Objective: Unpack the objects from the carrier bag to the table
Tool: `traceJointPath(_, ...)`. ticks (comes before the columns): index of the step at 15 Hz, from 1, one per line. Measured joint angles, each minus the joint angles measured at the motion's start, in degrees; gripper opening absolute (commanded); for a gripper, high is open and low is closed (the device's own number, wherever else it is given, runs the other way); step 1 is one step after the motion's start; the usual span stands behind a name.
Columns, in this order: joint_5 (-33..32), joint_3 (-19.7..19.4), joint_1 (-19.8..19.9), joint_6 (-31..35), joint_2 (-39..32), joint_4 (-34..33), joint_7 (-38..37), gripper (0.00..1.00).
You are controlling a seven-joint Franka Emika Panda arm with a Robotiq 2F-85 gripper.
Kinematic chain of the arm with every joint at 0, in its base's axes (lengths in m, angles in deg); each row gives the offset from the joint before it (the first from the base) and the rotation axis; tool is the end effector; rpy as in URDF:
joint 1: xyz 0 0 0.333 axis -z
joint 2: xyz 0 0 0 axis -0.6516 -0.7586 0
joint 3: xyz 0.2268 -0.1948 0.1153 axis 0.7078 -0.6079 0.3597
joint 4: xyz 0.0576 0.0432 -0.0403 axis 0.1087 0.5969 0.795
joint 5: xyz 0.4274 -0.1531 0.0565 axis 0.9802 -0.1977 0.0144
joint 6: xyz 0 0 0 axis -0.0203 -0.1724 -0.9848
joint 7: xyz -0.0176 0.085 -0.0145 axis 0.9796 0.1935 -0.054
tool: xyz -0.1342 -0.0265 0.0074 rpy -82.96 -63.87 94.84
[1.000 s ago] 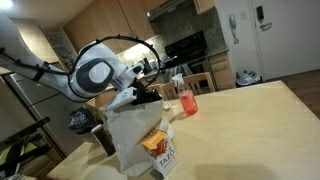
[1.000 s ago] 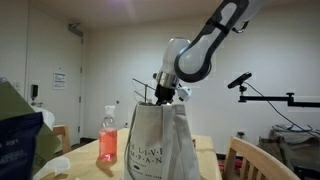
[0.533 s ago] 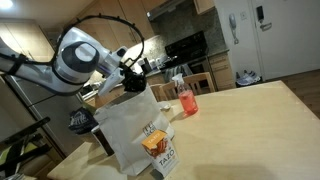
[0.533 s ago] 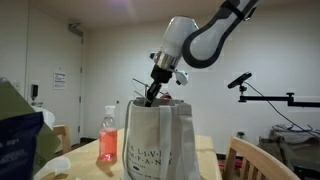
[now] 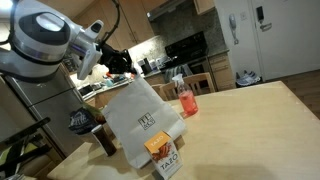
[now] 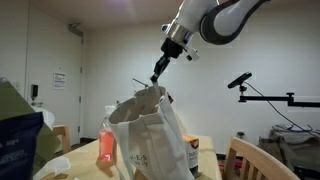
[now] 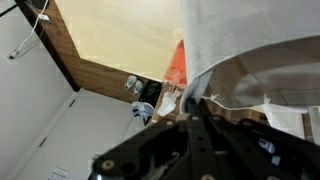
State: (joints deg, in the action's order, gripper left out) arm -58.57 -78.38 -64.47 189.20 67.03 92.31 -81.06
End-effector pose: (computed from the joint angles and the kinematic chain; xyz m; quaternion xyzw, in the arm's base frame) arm 0.6384 0.0711 0.3689 0.9188 0.1998 0.3193 0.1179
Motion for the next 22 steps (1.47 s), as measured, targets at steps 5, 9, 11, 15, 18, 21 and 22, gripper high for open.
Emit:
traceJointPath(5,3.4,1.7,2.0,0.3,4.1,4.9,1.6,0.01)
traceJointPath(9,22.7,5.6,3.4,6.5,4.7,10.9,16.8,0.01)
traceJointPath(11,33.4,4.9,-1.0,9.3,5.2,13.9,25.6,0.01)
traceJointPath(15,54.4,-0.3,-14.0,8.5,9.0,16.0,43.6,0.01)
traceJointPath(18,65.9,-7.2,-20.6,5.0,12.0,15.9,57.2,0.01)
traceJointPath(21,73.2,-13.6,-23.4,2.4,13.1,15.3,67.7,0.01)
traceJointPath(22,75.2,-15.2,-23.9,2.0,13.1,14.9,70.1,0.01)
